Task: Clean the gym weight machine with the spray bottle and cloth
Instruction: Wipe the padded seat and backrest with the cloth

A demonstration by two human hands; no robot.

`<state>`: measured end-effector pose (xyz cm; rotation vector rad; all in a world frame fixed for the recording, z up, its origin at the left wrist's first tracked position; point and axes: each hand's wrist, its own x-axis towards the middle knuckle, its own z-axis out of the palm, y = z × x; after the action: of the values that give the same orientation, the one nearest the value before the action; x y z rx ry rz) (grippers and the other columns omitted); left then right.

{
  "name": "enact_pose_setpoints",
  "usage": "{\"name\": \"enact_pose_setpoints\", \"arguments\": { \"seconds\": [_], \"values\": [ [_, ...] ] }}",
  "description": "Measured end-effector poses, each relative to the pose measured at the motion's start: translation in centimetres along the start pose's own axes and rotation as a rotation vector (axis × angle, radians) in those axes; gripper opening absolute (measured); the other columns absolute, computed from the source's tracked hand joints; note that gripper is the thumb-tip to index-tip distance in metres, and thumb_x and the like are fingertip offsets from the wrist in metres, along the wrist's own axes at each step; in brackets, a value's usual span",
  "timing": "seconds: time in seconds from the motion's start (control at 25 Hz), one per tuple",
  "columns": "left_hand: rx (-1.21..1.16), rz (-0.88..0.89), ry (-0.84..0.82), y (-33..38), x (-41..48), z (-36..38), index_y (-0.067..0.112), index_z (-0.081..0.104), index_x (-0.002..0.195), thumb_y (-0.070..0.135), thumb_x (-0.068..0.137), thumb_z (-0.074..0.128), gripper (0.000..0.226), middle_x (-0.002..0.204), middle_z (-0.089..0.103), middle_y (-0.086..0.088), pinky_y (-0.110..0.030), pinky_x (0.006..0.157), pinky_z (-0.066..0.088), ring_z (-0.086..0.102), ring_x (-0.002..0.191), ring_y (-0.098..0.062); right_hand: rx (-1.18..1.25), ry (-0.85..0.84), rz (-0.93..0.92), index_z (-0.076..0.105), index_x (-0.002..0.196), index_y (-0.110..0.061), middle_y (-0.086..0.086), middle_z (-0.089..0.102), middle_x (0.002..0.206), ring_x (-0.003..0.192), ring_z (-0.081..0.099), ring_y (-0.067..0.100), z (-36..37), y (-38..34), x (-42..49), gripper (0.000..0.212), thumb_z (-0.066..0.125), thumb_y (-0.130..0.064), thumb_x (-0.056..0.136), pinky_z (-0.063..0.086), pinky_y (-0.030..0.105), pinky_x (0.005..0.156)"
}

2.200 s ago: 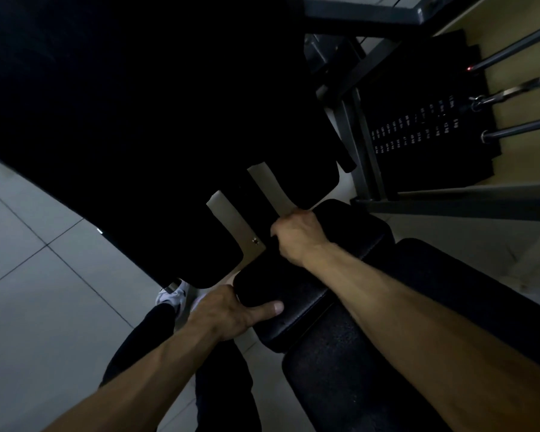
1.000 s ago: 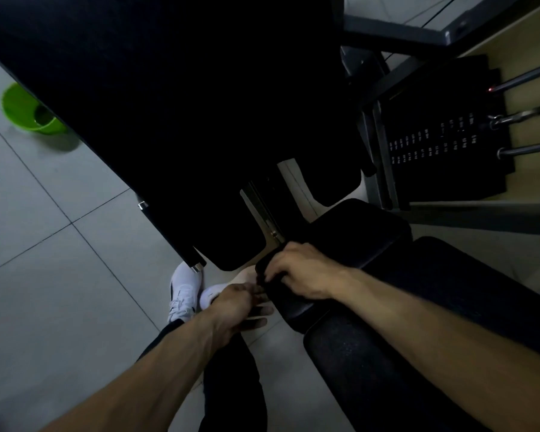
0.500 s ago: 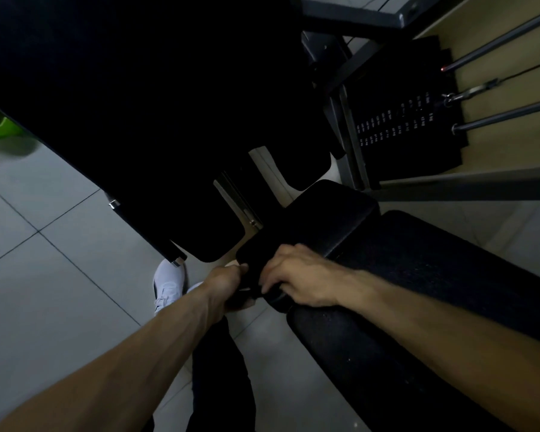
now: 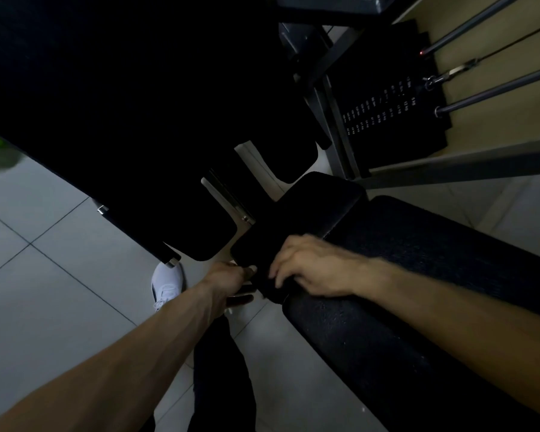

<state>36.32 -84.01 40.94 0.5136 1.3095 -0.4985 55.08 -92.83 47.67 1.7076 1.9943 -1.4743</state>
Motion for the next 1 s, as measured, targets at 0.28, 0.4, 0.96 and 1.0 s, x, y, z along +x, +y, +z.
{"name": "enact_pose_setpoints", "arguments": {
  "seconds": [0.28,0.4,0.96,1.0],
  "values": [
    [0.041,0.034,0.036,-0.1,-0.4,0.6,0.002,0.065,0.103,0.001,0.095,0.065,0.008,0.112,0.070,-0.022,-0.051,0.091,0.058,0.068,0.107,-0.037,-0.058,0.102,0.034,0.080,0.099,-0.028,-0.011,0.070,0.116,0.106,0.056,0.021,1.5,-1.7,0.5,0.034,0.077,-0.004,0.076,0.046,0.041,0.087],
    [0.103,0.085,0.018,0.4,-0.3,0.8,0.010,0.060,0.111,-0.007,0.093,0.061,0.025,0.117,0.068,-0.022,-0.052,0.098,0.054,0.066,0.106,-0.035,-0.118,0.009,-0.102,0.078,0.102,-0.029,-0.010,0.066,0.120,0.108,0.050,0.019,2.0,-2.8,0.3,0.035,0.079,-0.008,0.074,0.041,0.035,0.085],
    [0.455,0.488,0.106,2.4,-1.0,4.6,0.024,0.067,0.132,0.015,0.102,0.058,0.032,0.114,0.070,0.007,-0.019,0.076,0.055,0.067,0.093,-0.011,-0.217,0.108,0.243,0.078,0.101,-0.031,-0.002,0.057,0.119,0.112,0.050,0.026,-5.0,5.3,-4.7,0.037,0.074,-0.003,0.078,0.041,0.038,0.091],
    [0.486,0.509,0.101,2.6,-1.1,5.1,0.028,0.067,0.132,0.020,0.101,0.060,0.032,0.133,0.065,0.007,-0.025,0.097,0.053,0.063,0.116,-0.014,-0.231,0.156,0.328,0.078,0.099,-0.032,-0.002,0.056,0.118,0.112,0.051,0.025,-6.2,7.3,-5.7,0.036,0.074,-0.002,0.079,0.040,0.037,0.091]
  ]
}}
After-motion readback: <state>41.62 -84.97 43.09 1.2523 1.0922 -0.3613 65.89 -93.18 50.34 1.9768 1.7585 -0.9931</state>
